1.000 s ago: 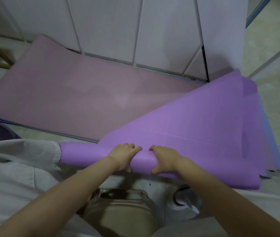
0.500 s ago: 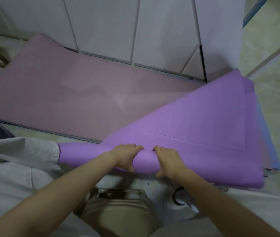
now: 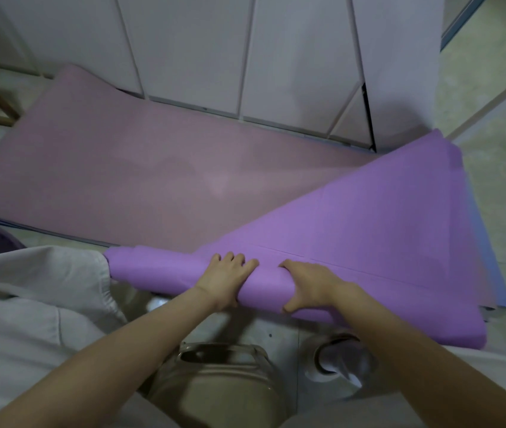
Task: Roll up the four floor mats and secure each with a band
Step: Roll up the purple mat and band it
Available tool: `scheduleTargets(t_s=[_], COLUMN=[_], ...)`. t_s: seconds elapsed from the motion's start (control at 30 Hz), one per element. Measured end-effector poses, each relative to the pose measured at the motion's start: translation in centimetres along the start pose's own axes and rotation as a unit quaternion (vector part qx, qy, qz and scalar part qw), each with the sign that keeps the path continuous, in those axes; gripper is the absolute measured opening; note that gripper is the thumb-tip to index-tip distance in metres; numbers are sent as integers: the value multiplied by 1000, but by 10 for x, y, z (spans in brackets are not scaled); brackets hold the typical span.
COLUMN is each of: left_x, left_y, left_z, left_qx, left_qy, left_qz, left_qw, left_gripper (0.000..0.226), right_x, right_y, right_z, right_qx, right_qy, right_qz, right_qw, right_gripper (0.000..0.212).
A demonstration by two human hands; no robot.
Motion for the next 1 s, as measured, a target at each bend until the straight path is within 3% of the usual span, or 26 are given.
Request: scheduleTargets(t_s=[0.17, 0.4, 0.6, 0.7, 0.8, 0.93, 1.0], left_x=[14, 22, -3, -16, -26, -21, -15], left_y=[2, -16, -18, -16, -7, -10, -16], left_z=[-9, -7, -8, 1, -7, -10, -8], left_qx=[-53, -91, -89, 15, 44, 23, -3], left_qy=[82, 173, 81, -3, -26, -31, -9], left_qz=[-6, -46, 2, -1, 22, 6, -11], left_qw=[995, 980, 993, 1000, 998, 999, 1000], left_gripper=[87, 96, 95, 121, 141, 136, 119], right_x=[-10, -19, -9, 0, 6, 6, 5], right_y=[20, 18, 7, 5, 3, -3, -5], right_z=[-9, -15, -11, -7, -6, -6, -6], right_qx=[-155, -134, -103, -86, -44, -26, -20], right_qy=[-77, -101, -88, -63, -24, 26, 43], right_qz=[42, 25, 18, 12, 13, 14, 9], right_qw=[984, 985, 991, 994, 999, 999, 999], right_gripper=[94, 89, 82, 84, 85, 87, 87])
Point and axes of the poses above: each hand's wrist, its own x-axis towards the middle knuckle, its own z-axis out of the back of the hand, y = z × x, the point moved 9 cm from there along x, towards the middle knuckle, and after that the axes turned 14 degrees about -y, right-handed, at the moved point
